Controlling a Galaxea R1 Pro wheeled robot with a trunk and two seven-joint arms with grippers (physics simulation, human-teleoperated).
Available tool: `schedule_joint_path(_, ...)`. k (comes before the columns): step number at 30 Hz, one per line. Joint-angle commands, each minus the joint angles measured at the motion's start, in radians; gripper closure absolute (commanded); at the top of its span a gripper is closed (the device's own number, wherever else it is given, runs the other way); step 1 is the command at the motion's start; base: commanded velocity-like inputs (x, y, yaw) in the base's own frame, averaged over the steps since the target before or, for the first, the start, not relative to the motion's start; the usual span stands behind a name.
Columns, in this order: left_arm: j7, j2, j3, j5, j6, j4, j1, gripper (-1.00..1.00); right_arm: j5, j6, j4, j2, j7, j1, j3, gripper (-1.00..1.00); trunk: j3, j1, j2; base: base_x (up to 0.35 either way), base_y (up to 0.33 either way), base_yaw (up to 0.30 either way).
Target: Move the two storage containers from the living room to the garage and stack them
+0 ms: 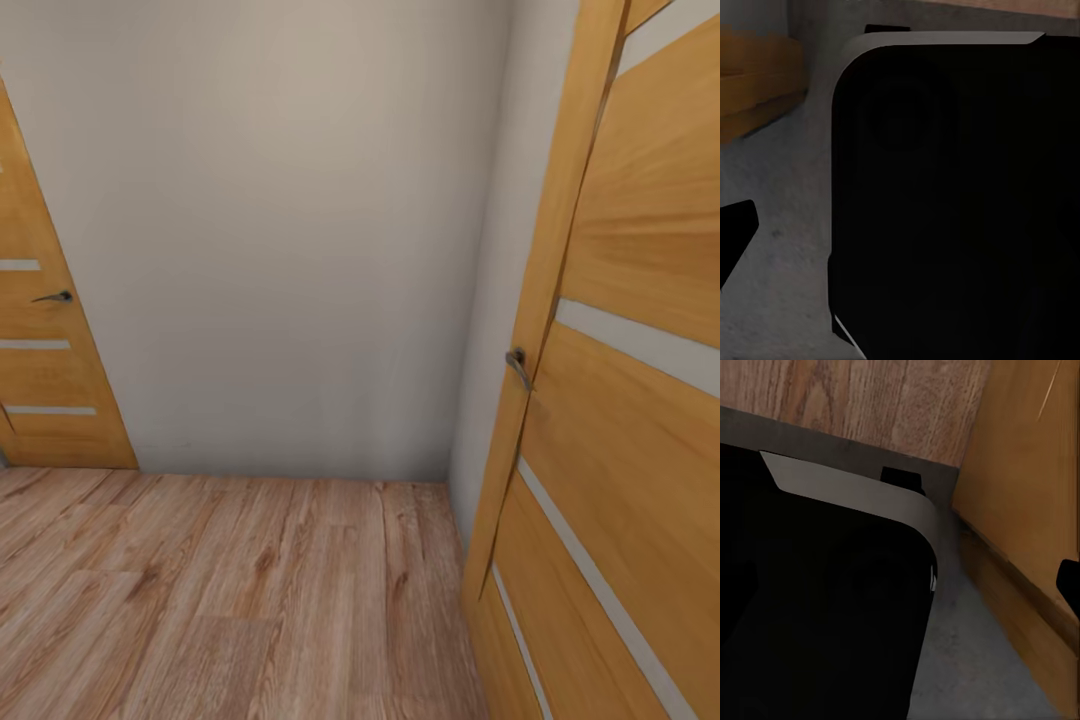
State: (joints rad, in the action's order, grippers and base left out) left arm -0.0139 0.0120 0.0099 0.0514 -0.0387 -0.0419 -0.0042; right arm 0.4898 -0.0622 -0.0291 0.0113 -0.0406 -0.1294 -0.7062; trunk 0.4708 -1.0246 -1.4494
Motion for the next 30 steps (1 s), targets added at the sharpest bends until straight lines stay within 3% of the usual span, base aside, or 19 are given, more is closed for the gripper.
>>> schedule_joint_path(1, -0.001, 0.000, 0.000, 0.005, -0.003, 0.001, 0.000, -1.00, 0.008, -0.005, -0.003, 0.001, -0.001, -0.001, -0.008, -1.00, 0.001, 0.000, 0.000, 0.131, 0.000, 0.000)
schedule_joint_path(23, -0.001, 0.000, 0.001, 0.005, -0.003, 0.000, 0.000, -1.00, 0.008, -0.004, -0.003, 0.001, -0.001, -0.001, -0.008, -1.00, 0.001, 0.000, 0.000, 0.120, 0.014, 0.002)
schedule_joint_path(30, -0.001, 0.000, 0.001, 0.005, -0.003, 0.001, 0.000, -1.00, 0.007, -0.004, -0.003, 0.001, -0.001, -0.001, -0.009, -1.00, 0.001, 0.000, 0.000, 0.003, 0.000, 0.195)
